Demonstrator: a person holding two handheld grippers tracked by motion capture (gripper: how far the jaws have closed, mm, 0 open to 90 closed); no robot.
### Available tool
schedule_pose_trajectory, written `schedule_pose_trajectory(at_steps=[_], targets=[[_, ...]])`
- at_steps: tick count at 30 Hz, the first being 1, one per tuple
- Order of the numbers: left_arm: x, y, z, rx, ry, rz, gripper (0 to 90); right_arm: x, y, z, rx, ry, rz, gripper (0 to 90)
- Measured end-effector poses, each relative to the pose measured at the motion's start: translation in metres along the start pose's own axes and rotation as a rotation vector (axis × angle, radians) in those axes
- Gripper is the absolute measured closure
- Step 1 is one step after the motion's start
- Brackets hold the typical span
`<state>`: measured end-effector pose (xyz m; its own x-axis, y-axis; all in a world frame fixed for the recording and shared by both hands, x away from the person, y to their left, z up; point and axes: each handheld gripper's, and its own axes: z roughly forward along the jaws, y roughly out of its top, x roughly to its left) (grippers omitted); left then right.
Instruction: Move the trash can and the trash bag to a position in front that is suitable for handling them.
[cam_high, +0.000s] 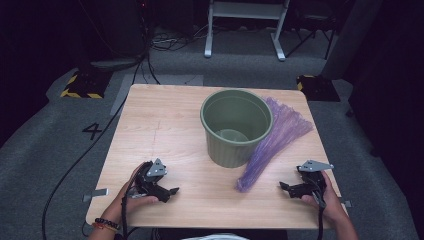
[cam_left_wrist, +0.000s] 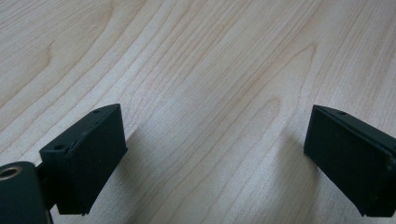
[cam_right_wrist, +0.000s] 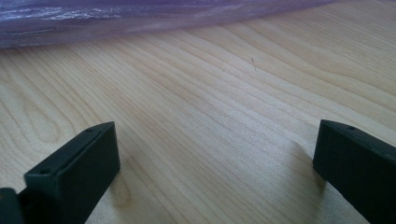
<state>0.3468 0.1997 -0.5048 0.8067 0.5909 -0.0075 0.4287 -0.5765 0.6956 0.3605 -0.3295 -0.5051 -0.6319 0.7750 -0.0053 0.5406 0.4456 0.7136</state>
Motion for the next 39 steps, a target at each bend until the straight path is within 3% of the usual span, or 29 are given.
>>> schedule_pose_trajectory(at_steps=[5, 11, 18, 24, 31, 39], targets=[[0.001, 0.001, 0.001, -0.002, -0.008, 0.008, 5.2, 0.0, 0.0, 0.0, -0.002, -0.003, -0.001, 0.8], [0.001, 0.001, 0.001, -0.002, -0.007, 0.007, 5.2, -0.003, -0.001, -0.004, -0.035, -0.062, 0.03, 14.3], [0.002, 0.001, 0.001, -0.002, -0.009, 0.009, 5.2, -0.003, 0.001, -0.006, -0.033, -0.076, 0.025, 15.4], [0.001, 0.001, 0.001, -0.002, -0.009, 0.008, 5.2, -0.003, 0.014, -0.016, -0.102, -0.04, -0.006, 15.8], [0.002, 0.001, 0.001, -0.002, -0.01, 0.007, 5.4, 0.003, 0.034, -0.025, -0.137, -0.019, -0.062, 18.3], [0.003, 0.001, 0.001, -0.004, -0.013, 0.008, 5.5, 0.008, 0.06, -0.034, -0.191, 0.007, -0.062, 20.7]])
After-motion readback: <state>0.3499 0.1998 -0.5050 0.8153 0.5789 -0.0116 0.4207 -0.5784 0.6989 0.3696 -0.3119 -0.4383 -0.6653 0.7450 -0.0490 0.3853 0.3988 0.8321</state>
